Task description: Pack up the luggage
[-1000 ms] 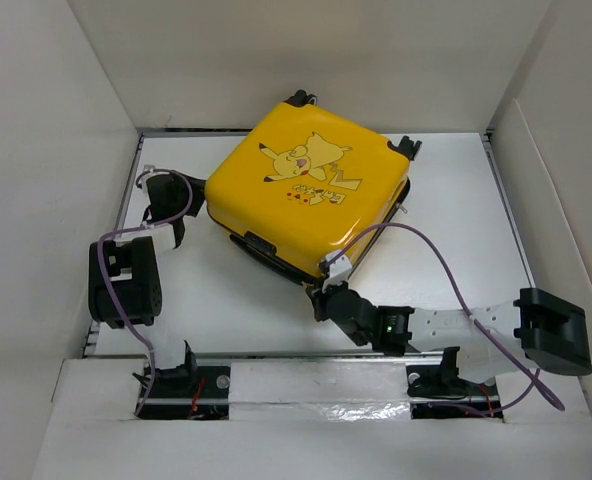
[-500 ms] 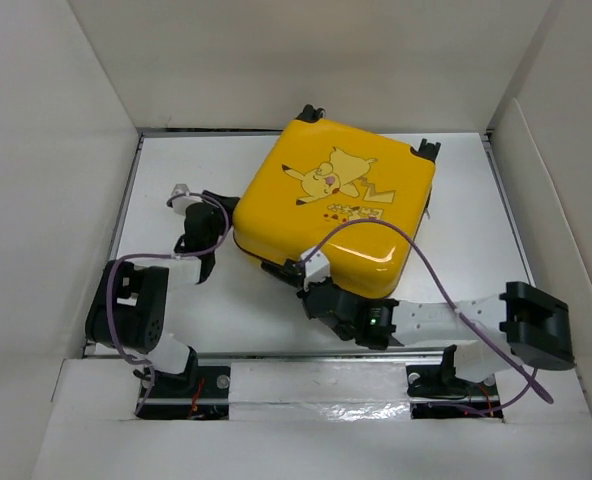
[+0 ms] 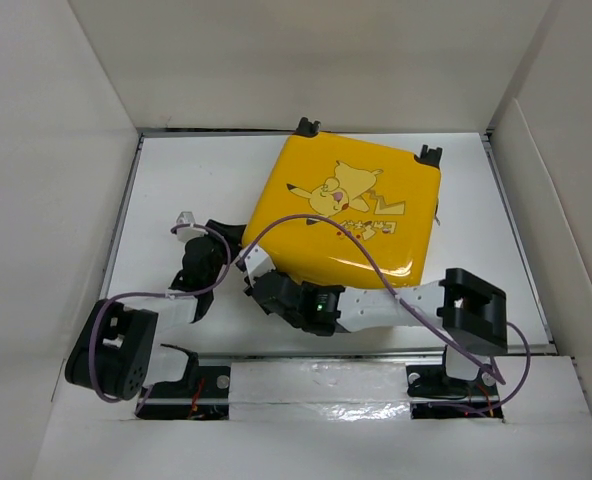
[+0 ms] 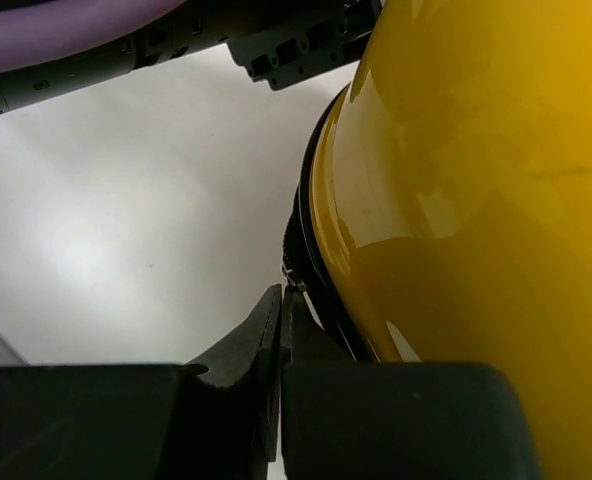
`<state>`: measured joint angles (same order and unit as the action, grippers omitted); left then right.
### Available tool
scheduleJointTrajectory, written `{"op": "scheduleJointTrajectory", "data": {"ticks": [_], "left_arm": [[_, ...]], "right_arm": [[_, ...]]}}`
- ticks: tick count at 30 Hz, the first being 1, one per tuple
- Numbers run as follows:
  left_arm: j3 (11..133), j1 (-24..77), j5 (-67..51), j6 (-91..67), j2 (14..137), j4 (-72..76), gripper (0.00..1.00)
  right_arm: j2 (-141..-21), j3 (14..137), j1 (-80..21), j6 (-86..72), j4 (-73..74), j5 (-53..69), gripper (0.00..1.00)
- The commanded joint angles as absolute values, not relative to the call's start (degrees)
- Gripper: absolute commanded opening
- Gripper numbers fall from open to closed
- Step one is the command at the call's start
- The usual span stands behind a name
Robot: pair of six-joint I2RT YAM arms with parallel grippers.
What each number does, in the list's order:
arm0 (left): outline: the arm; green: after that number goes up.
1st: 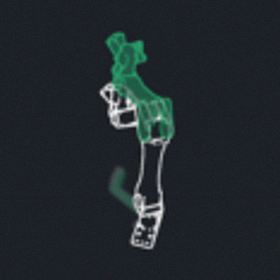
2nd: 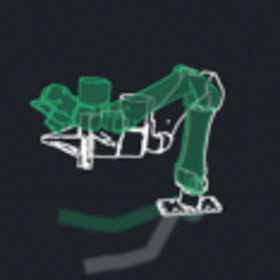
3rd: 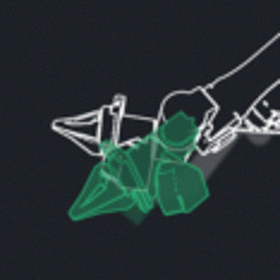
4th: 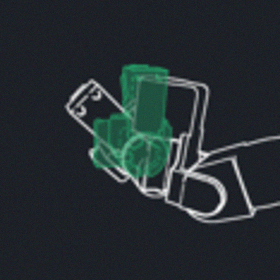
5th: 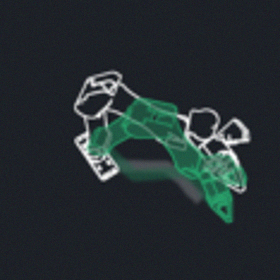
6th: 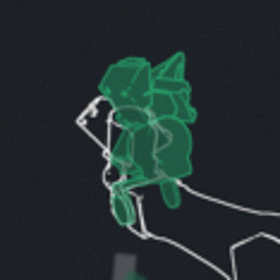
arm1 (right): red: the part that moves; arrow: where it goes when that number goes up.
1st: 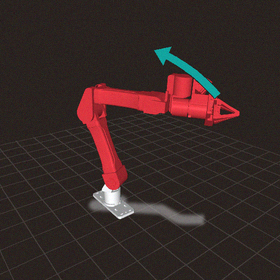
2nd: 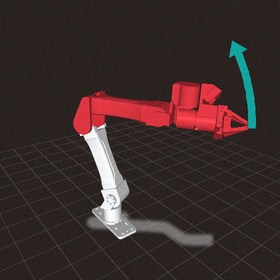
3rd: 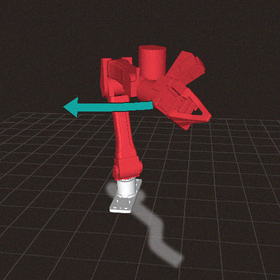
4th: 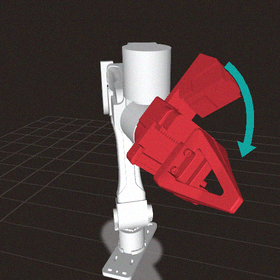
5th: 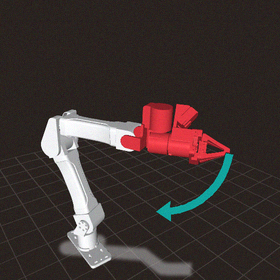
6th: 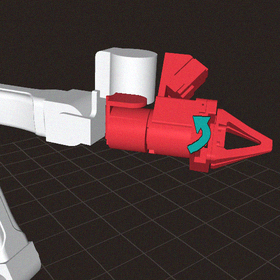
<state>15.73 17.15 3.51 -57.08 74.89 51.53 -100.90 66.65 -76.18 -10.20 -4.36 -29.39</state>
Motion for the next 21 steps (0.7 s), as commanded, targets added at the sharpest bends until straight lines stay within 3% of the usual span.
{"op": "scheduleJointTrajectory", "data": {"ticks": [1, 2, 3, 6, 8, 9, 10, 11, 12, 13, 16, 17, 18, 21], "left_arm": [[14.5, 20.48, -4.14, -53.18, 70.67, 48.97, 0.46], [14.41, 20.48, -3.87, -53.0, 69.88, 48.78, 0.46], [14.59, 19.78, -3.87, -52.82, 68.65, 48.61, 0.46], [15.47, 18.28, -4.57, -52.21, 67.33, 46.5, 0.46], [15.82, 17.76, -4.83, -51.68, 66.89, 45.88, 0.46], [16.34, 17.75, -5.1, -51.51, 66.45, 45.62, 0.46], [16.52, 17.75, -5.27, -51.42, 66.27, 45.44, 0.46], [16.52, 17.75, -5.62, -51.42, 66.01, 45.44, 0.46], [16.52, 17.75, -5.62, -51.15, 65.48, 45.35, 0.46], [16.52, 17.75, -5.71, -50.89, 65.13, 45.0, 0.46], [16.09, 17.75, -5.98, -49.84, 64.07, 44.21, 0.46], [15.65, 17.75, -5.89, -49.49, 63.64, 44.21, 0.47], [15.47, 17.75, -5.8, -49.31, 63.63, 44.21, 0.47], [15.29, 18.28, -5.63, -48.26, 63.46, 44.21, 0.47]], "right_arm": [[-93.63, 68.21, -81.12, -10.99, -16.01, -11.87, 0.04], [-91.25, 67.16, -81.12, -10.73, -14.69, -11.6, 0.13], [-85.75, 66.19, -81.12, -10.64, -11.81, -11.86, 0.42], [-76.85, 63.55, -81.12, -9.93, -4.94, -16.84, 0.8], [-68.06, 61.71, -79.29, -10.02, 1.65, -19.76, 0.86], [-65.33, 61.0, -77.54, -10.37, 4.89, -21.52, 0.85], [-59.73, 59.95, -72.65, -10.55, 5.7, -22.14, 0.76], [-56.98, 57.07, -69.38, -11.77, 6.23, -22.93, 0.51], [-54.34, 55.48, -65.34, -12.73, 7.55, -24.68, 0.01], [-51.71, 53.72, -55.73, -13.7, 7.82, -25.05, 0.0], [-42.74, 45.9, -39.26, -16.69, 8.35, -24.87, 0.0], [-39.32, 42.22, -28.5, -18.44, 8.18, -23.92, 0.26], [-38.16, 40.71, -23.08, -18.8, 7.39, -21.64, 0.42], [-38.92, 38.59, -3.38, -20.48, 4.14, -9.73, 0.8]]}}
